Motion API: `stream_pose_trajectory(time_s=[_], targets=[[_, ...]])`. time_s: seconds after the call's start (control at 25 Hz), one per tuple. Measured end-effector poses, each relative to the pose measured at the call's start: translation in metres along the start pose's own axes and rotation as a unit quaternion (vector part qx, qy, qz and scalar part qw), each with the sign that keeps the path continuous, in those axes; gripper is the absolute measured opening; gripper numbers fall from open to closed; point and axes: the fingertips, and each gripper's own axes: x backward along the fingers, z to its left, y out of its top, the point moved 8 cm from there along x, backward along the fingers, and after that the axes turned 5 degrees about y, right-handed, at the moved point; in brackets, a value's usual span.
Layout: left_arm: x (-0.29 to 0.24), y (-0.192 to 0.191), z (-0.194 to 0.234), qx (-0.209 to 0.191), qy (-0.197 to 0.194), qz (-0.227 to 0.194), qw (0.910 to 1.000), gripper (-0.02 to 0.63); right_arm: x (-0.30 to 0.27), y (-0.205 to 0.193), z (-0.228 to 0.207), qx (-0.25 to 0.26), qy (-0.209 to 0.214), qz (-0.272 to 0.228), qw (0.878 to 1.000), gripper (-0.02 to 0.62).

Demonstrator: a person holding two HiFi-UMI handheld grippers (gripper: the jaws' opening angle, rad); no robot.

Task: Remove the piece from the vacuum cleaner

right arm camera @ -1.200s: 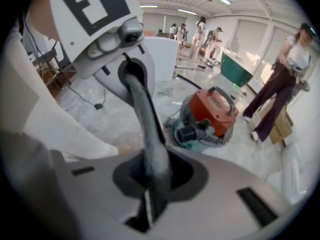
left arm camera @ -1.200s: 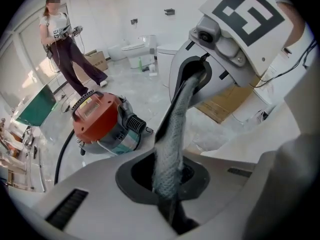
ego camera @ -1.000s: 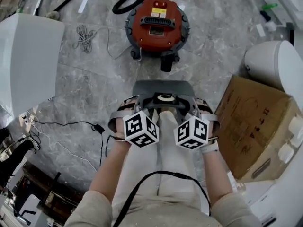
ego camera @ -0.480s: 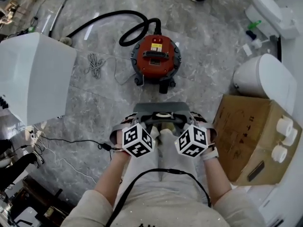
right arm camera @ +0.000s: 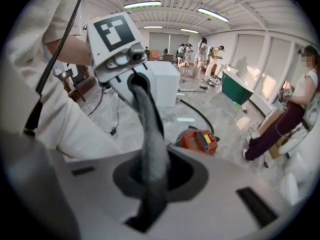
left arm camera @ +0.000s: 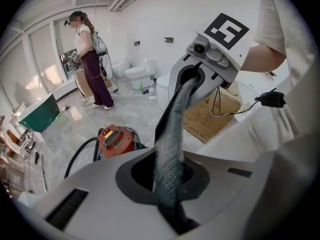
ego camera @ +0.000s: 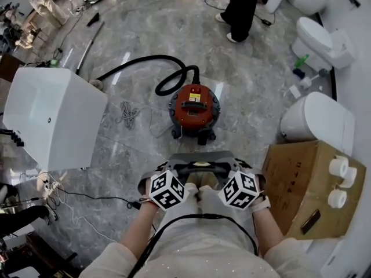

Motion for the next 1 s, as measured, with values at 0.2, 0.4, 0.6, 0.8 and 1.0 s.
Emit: stream_pose_trajectory(time_s=[0.2, 0.4, 0.6, 0.8, 1.0], targets=[[0.027, 0.014, -0.001, 0.0, -0.001, -0.01, 1.0, 0.035, 0.028, 0.016, 0.005, 0.003, -0.007, -0.002, 1.0, 0.041], [0.05, 0.028, -0.002, 0.001, -0.006, -0.016, 0.9998, 0.035, 0.052, 0.028, 0.006, -0.002, -0.003, -0.005, 1.0, 0.041], [0.07, 0.038, -0.004, 0.02, -0.029, -0.017, 0.9992, 0.035, 0.073, 0.039, 0.009, -0.006, 0.006, -0.008, 1.0, 0.041], [0.089, 0.05, -0.002, 0.023, -0.038, -0.008, 0.999, 0.035, 0.089, 0.05, 0.009, -0.007, 0.006, -0.016, 1.0, 0.04], [0.101, 0.058, 0.0, 0.017, -0.041, -0.003, 0.999, 0.035, 0.1, 0.057, 0.01, -0.007, 0.011, -0.017, 1.0, 0.038]])
